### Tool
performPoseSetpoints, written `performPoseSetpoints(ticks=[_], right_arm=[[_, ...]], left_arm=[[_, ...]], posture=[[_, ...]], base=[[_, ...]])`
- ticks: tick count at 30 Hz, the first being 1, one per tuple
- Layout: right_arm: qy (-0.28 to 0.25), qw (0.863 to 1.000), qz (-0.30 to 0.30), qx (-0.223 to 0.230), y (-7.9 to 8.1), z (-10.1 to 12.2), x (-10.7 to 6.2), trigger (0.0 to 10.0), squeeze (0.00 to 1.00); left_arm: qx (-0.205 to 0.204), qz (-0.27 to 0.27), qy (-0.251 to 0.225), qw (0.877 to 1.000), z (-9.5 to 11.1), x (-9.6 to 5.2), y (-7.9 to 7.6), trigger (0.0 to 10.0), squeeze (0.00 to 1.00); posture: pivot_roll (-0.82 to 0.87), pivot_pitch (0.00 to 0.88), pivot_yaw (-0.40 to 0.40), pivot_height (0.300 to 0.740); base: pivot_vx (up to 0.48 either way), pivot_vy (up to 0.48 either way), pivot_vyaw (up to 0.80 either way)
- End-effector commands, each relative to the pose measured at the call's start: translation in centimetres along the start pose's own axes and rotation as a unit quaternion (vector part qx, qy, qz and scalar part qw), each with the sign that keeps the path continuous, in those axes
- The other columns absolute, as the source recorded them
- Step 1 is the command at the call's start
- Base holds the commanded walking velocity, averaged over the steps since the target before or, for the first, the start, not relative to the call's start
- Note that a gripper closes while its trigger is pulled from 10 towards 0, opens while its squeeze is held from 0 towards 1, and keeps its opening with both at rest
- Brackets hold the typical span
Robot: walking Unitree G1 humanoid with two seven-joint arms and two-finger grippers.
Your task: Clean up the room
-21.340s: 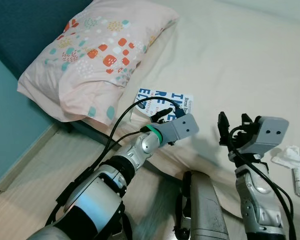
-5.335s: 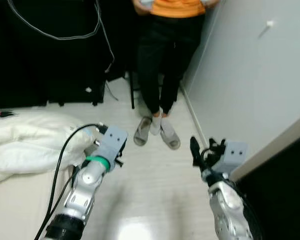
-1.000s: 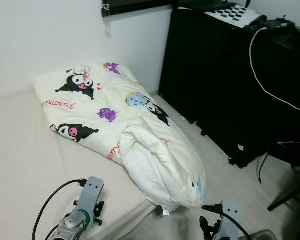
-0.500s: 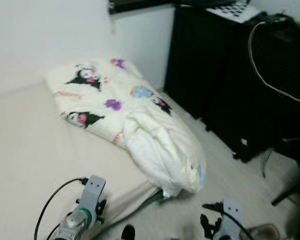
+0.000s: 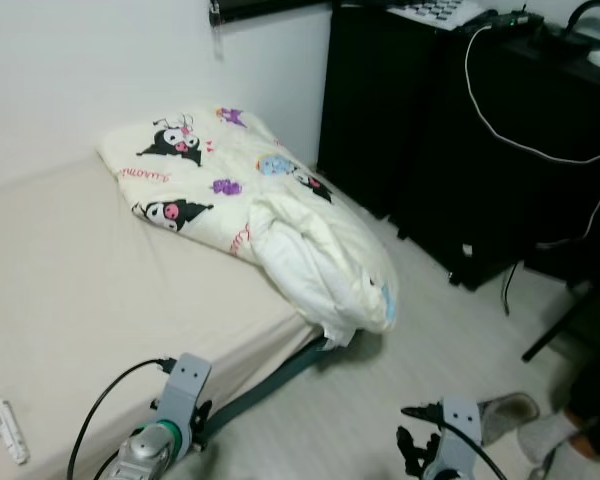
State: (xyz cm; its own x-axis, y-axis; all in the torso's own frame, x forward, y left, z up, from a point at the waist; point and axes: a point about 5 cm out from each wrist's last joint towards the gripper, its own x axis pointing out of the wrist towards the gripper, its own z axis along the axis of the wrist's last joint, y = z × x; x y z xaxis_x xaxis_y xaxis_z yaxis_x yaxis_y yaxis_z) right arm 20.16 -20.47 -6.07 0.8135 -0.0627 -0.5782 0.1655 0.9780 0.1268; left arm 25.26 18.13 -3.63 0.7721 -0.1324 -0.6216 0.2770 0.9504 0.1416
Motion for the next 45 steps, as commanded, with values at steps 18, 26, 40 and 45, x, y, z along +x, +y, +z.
performPoseSetpoints(ticks=[18, 26, 40, 45], right_arm=[[0.016, 1.0, -0.004, 0.004, 0.0, -0.76, -0.24, 10.0, 0.0], [0.018, 1.0, -0.004, 0.001, -0.1, -0.75, -0.24, 10.0, 0.0], [0.016, 1.0, -0.003, 0.004, -0.1, -0.63, -0.19, 10.0, 0.0], [0.019, 1.0, -0.003, 0.001, -0.02, -0.78, -0.22, 10.0, 0.0]], left_arm=[[0.009, -0.005, -0.004, 1.0, 0.22, 0.08, -0.17, 10.0, 0.0], [0.009, -0.006, -0.003, 1.0, 0.23, 0.11, -0.23, 10.0, 0.0], [0.008, -0.003, 0.003, 1.0, 0.25, 0.17, -0.13, 10.0, 0.0], [0.008, -0.003, 0.004, 1.0, 0.28, 0.18, -0.06, 10.0, 0.0]], posture=[[0.01, 0.067, 0.005, 0.74], [0.0, 0.062, 0.003, 0.74], [0.0, 0.053, 0.007, 0.74], [0.0, 0.053, 0.009, 0.731]], base=[[0.339, 0.0, 0.0], [0.414, 0.0, 0.0], [0.061, 0.0, 0.0], [0.0, 0.0, 0.0]])
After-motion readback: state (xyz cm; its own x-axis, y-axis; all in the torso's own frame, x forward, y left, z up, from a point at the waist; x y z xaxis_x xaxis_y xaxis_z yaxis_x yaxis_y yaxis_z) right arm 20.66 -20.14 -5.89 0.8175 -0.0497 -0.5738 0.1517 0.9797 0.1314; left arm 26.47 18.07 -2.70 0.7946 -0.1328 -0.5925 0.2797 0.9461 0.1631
